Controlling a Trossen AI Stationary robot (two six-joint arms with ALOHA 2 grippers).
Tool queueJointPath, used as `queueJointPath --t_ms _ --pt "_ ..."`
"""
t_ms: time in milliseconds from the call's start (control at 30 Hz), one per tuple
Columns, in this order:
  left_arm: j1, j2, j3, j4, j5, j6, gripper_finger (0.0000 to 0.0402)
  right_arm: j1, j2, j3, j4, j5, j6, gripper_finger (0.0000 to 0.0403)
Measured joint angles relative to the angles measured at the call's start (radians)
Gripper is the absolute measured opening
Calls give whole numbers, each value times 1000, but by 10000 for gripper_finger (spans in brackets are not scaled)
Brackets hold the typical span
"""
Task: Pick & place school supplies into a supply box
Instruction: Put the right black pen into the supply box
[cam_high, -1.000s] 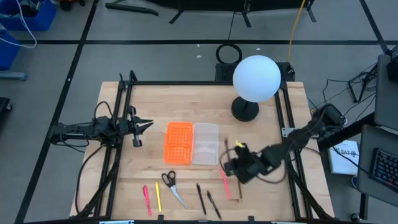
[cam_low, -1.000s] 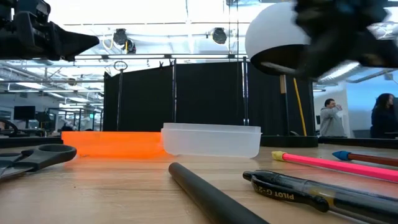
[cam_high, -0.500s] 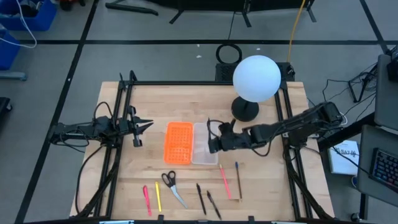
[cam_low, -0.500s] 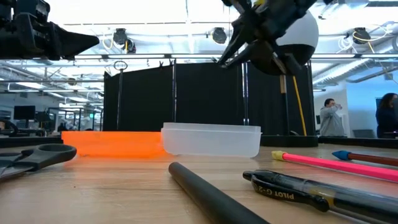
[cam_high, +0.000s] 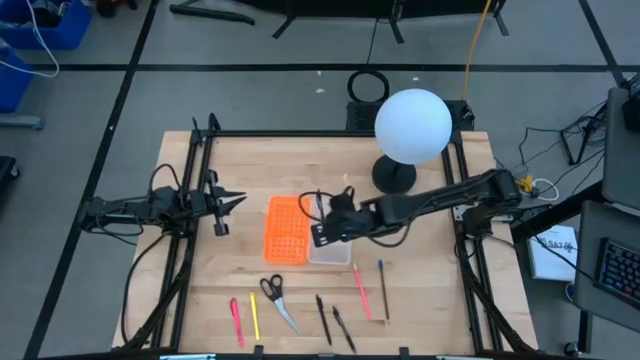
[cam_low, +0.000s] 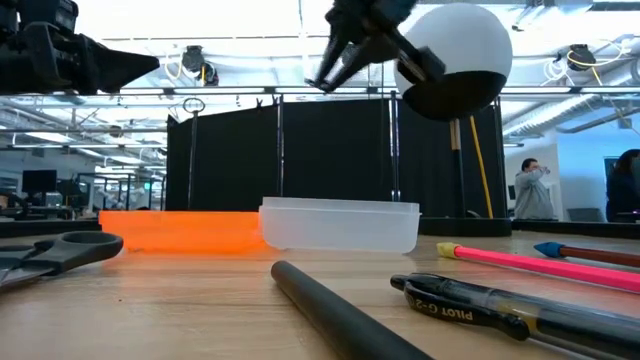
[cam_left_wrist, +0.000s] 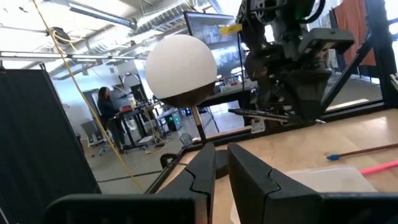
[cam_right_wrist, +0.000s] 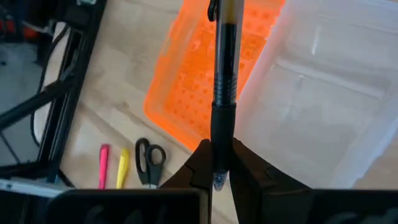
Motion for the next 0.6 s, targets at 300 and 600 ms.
queueJointPath --t_ms 300,600 --pt "0 0 0 36 1 -67 51 0 186 58 27 -90 79 22" --pt "0 0 0 36 1 -73 51 -17 234 58 -2 -102 68 28"
